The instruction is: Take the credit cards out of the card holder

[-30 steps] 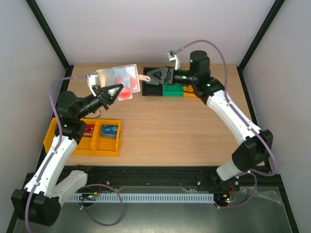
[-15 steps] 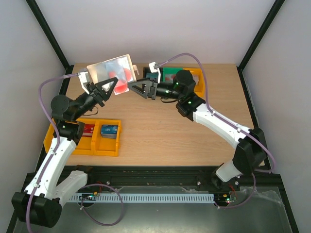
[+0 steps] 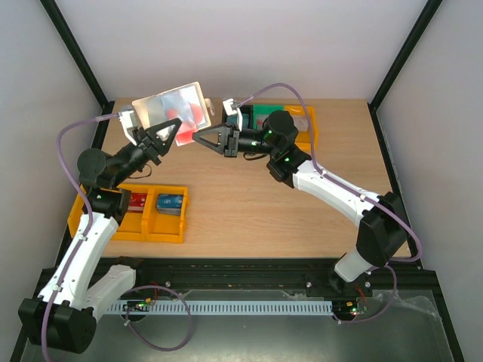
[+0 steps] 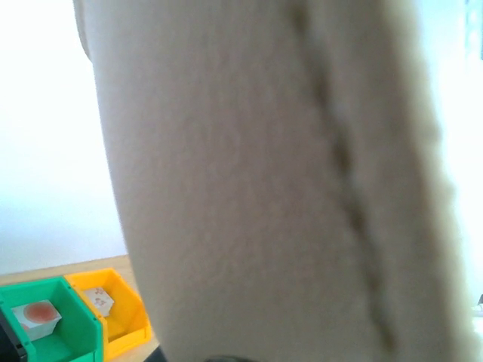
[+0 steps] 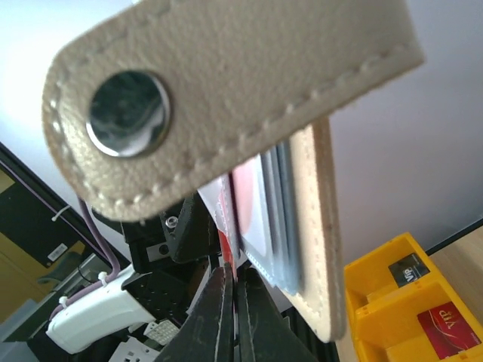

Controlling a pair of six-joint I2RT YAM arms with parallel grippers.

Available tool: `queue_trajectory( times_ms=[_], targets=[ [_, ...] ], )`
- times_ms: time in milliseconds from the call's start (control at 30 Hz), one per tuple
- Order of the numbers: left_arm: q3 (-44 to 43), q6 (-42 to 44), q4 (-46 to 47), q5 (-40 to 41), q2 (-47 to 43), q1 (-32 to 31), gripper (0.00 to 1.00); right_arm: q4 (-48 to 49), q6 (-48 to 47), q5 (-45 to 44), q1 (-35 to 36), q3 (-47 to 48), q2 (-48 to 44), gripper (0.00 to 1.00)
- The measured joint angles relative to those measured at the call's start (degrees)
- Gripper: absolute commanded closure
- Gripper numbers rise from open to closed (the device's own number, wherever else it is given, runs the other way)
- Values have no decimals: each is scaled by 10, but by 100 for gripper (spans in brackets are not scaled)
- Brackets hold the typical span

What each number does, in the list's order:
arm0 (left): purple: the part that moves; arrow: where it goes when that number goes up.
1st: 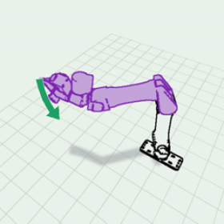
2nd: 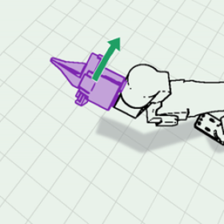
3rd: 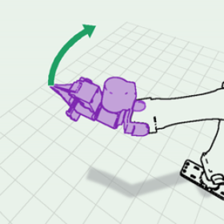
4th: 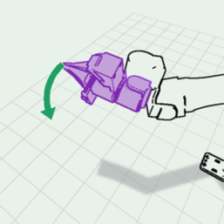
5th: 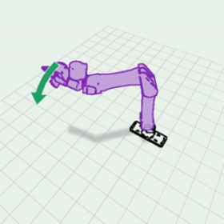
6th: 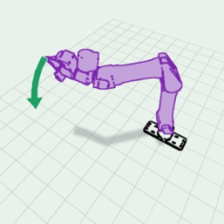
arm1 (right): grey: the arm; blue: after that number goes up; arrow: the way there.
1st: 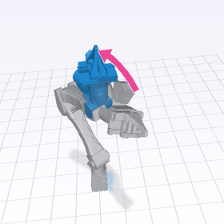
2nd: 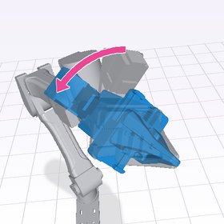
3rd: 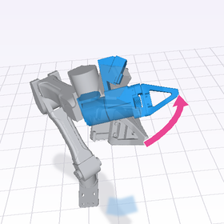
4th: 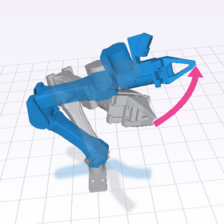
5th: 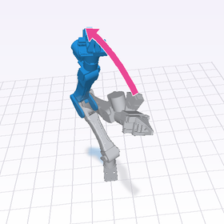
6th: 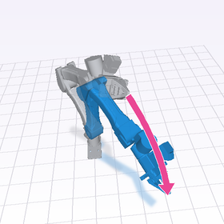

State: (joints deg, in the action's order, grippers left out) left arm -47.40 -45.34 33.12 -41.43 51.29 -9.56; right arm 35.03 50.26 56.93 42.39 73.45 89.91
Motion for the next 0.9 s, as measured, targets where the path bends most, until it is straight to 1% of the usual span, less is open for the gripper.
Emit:
queue_trajectory(
  times_ms=[67, 133, 167, 233, 267, 333, 367, 433, 533, 700, 900],
  targets=[
    [0, -1, 0, 0, 0, 0, 97, 0, -1, 5, 0, 2, 0, 98],
    [0, -2, 0, 0, 0, 0, 87, -2, -4, 11, 0, 3, 0, 98],
    [0, -2, 0, -1, 0, 0, 83, -7, -10, 13, 0, 5, 0, 98],
    [0, -7, 1, 2, 0, 3, 82, -40, -33, 23, 0, 17, 0, 98],
    [0, -8, 0, 3, 0, 5, 82, -63, -51, 27, 0, 25, 0, 98],
    [1, -13, 2, 5, 0, 7, 90, -111, -84, 34, 0, 43, 0, 98],
    [2, -16, 3, 6, 0, 8, 91, -130, -100, 37, 0, 50, 0, 98],
    [3, -17, 3, 6, 0, 9, 89, -178, -134, 40, 0, 67, 0, 98],
    [5, -18, 3, 6, -1, 9, 91, -242, -183, 44, 0, 85, 0, 98],
    [6, -17, -5, 6, -1, 13, 93, -319, -241, 47, -3, 89, -1, 98],
    [9, -14, -11, 15, -1, 22, 96, -396, -288, 51, -16, 89, -10, 98]
  ],
)
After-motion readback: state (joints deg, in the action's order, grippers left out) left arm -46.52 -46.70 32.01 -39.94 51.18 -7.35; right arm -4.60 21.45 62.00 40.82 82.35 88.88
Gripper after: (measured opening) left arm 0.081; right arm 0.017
